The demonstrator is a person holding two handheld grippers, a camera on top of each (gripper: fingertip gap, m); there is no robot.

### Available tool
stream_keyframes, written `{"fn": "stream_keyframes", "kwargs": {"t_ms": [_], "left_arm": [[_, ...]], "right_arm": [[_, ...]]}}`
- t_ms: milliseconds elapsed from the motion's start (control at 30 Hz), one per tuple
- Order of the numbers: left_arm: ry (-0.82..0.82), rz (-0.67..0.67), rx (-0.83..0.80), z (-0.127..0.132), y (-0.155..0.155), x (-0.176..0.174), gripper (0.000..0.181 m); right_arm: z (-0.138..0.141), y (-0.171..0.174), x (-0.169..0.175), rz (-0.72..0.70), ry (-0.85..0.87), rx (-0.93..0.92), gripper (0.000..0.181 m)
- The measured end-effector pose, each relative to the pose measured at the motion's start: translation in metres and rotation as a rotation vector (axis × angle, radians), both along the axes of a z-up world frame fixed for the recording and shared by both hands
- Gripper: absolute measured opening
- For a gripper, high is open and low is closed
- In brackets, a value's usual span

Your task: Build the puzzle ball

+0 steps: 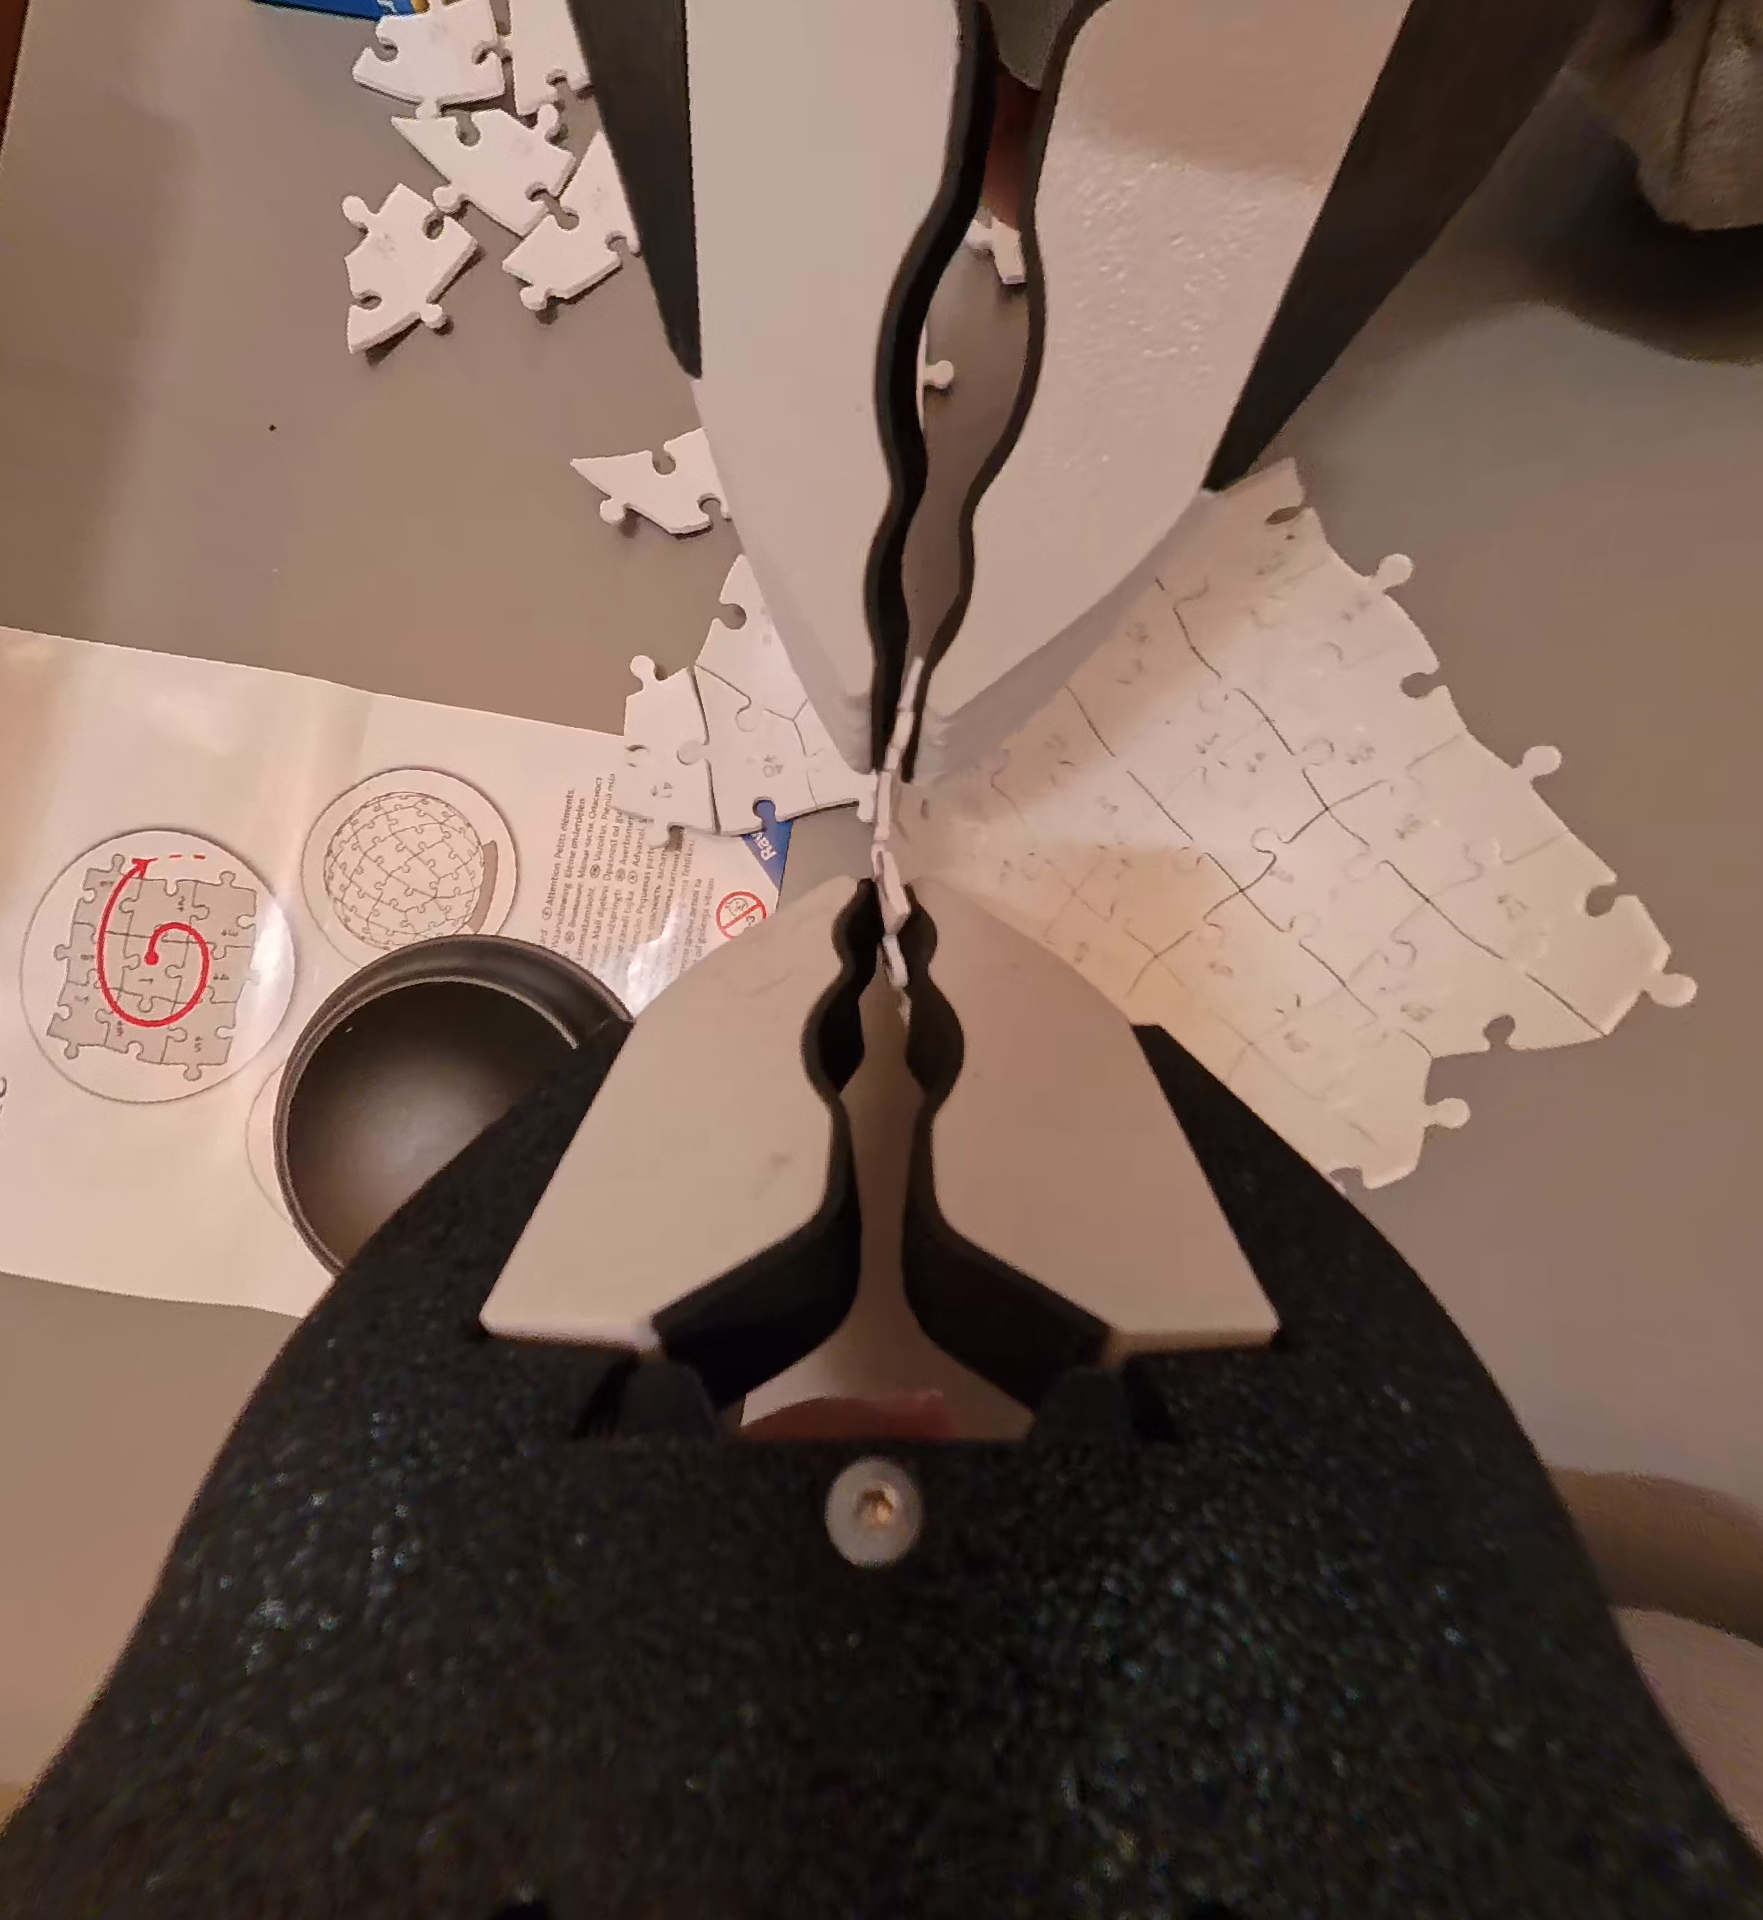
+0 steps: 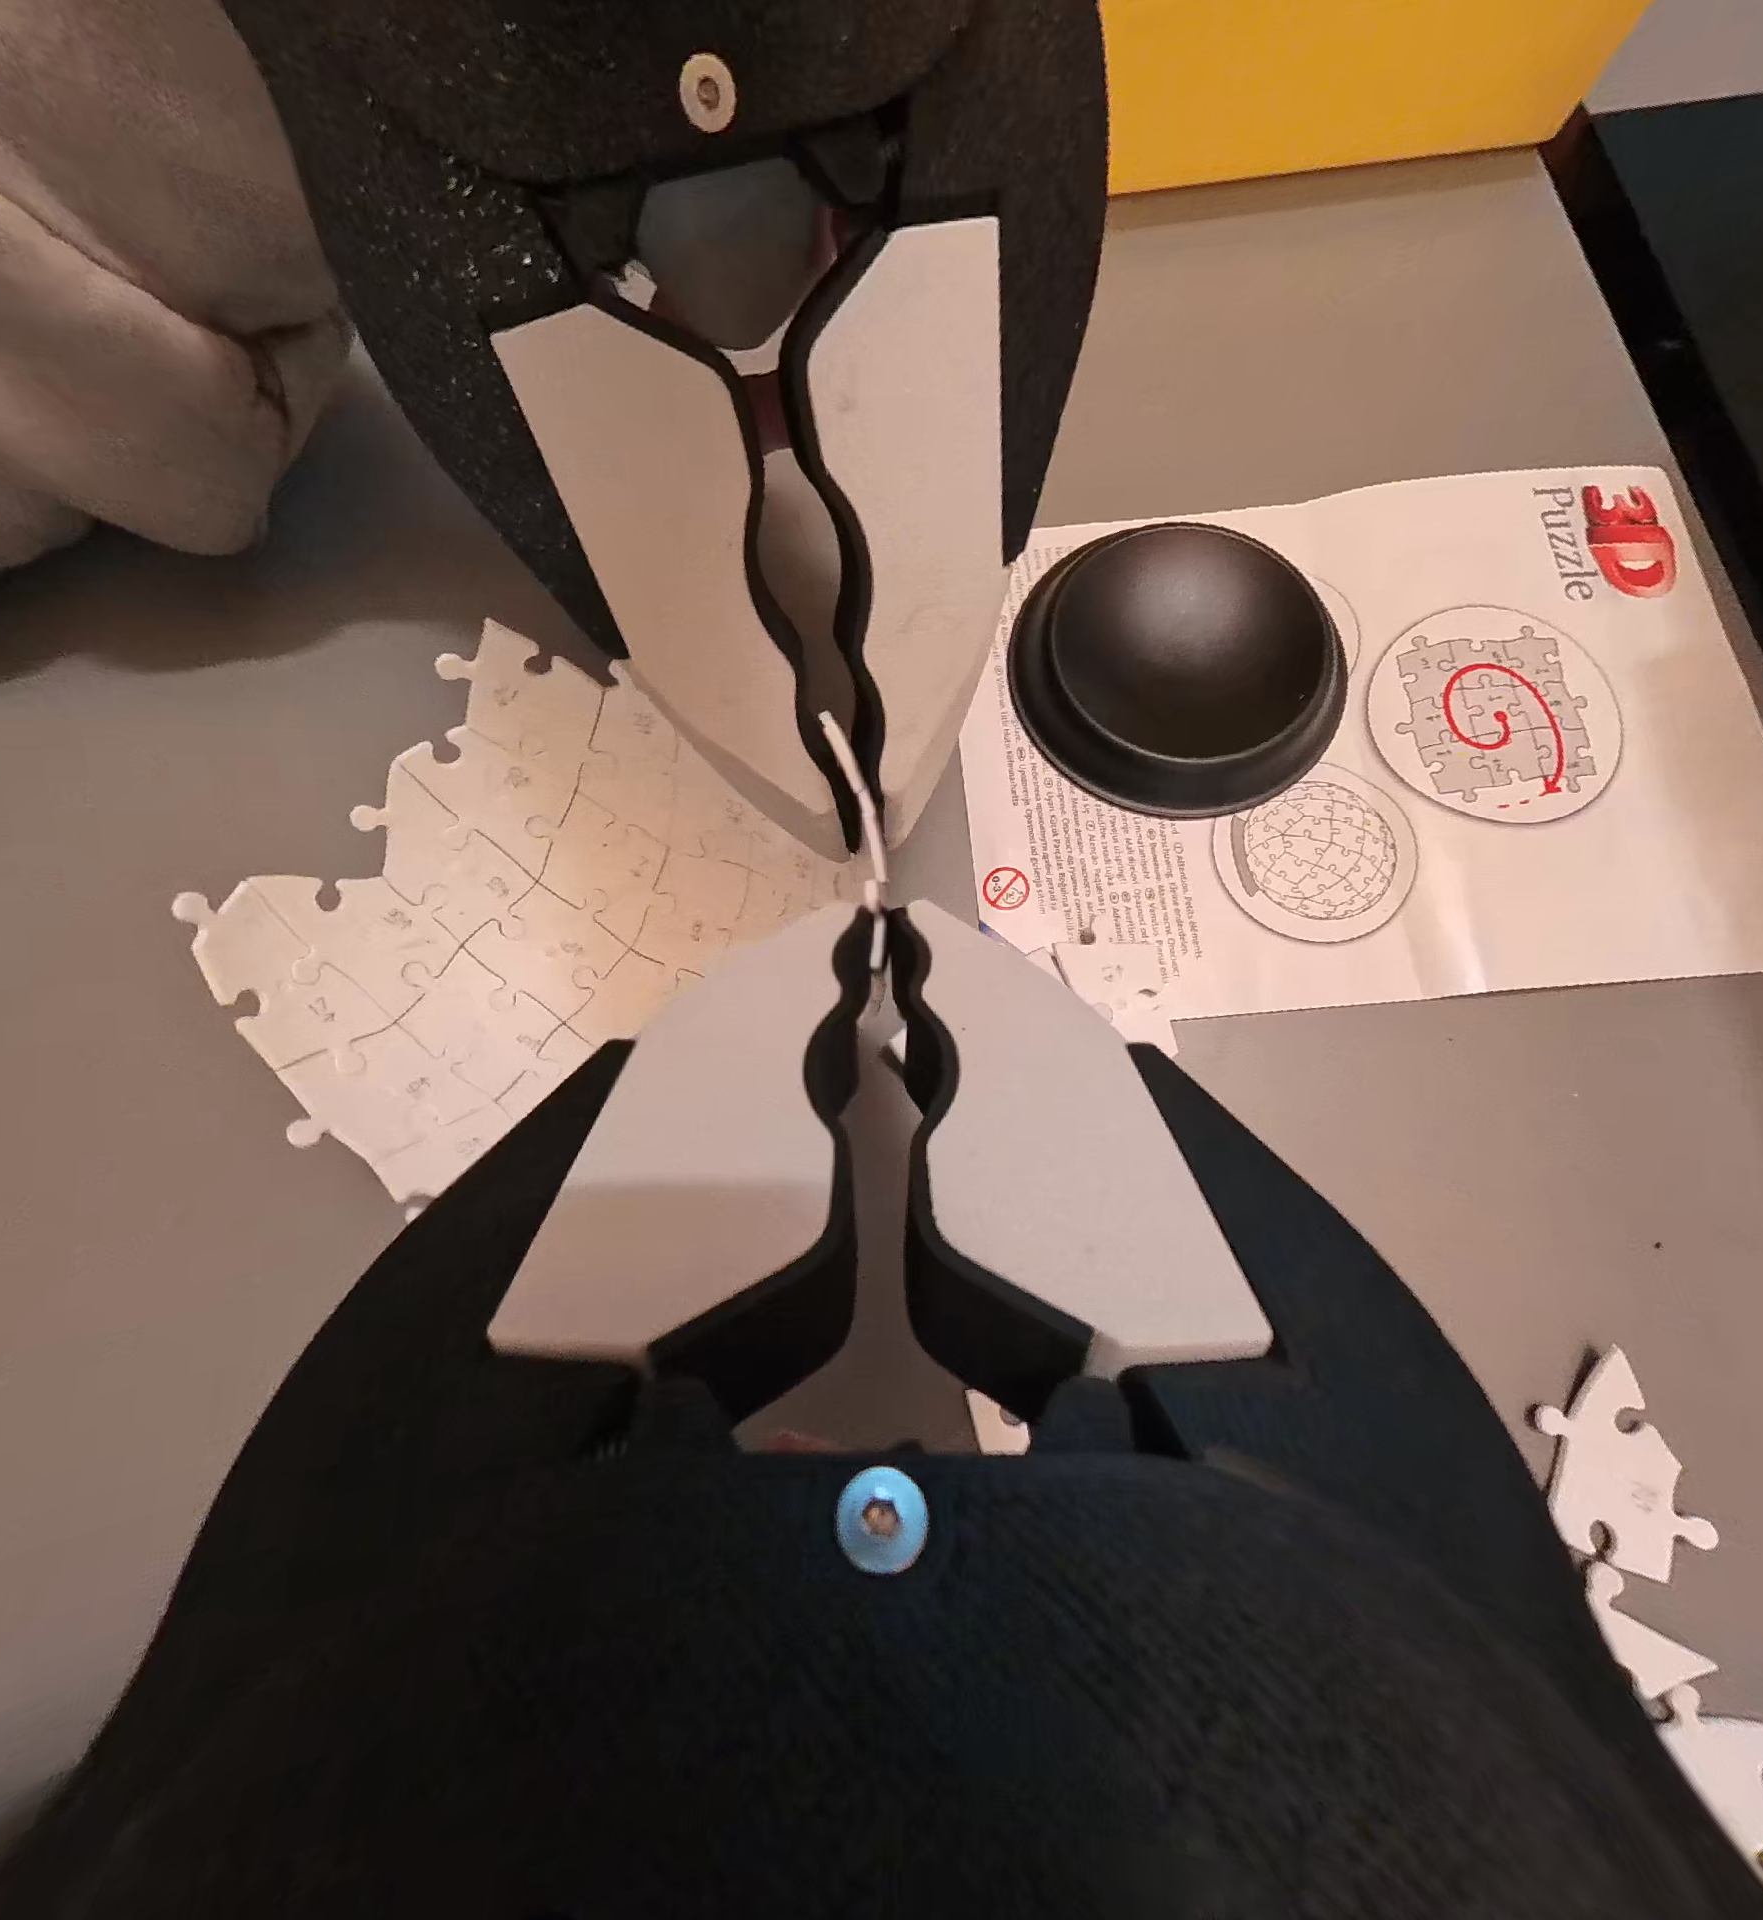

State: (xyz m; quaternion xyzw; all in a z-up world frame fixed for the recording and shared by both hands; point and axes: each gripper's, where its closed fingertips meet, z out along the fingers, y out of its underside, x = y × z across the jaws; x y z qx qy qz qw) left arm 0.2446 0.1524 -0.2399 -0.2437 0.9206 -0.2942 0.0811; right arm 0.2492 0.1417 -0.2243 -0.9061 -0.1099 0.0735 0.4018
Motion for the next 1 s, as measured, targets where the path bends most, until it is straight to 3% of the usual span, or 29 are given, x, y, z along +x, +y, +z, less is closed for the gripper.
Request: {"fn": "stream_keyframes", "kwargs": {"t_ms": [200,400,533,700,1000], "left_arm": [[-0.032,-0.007,0.010,0.000,0.000,0.003,0.003],[-0.018,-0.003,0.001,-0.001,0.000,0.003,0.003],[-0.011,0.000,-0.015,0.000,-0.001,0.002,0.002],[-0.009,0.000,-0.014,0.000,0.000,0.002,0.002],[-0.012,0.009,-0.009,0.000,0.001,0.003,0.002]], "right_arm": [[-0.001,0.000,0.004,-0.057,0.092,-0.012,0.003],[-0.001,0.000,0.002,-0.036,0.065,-0.009,0.004],[-0.008,0.001,0.001,-0.028,0.031,-0.029,0.022],[-0.008,0.003,-0.002,-0.011,0.027,-0.024,0.004],[-0.012,0.004,0.000,-0.030,0.022,-0.044,0.004]]}}
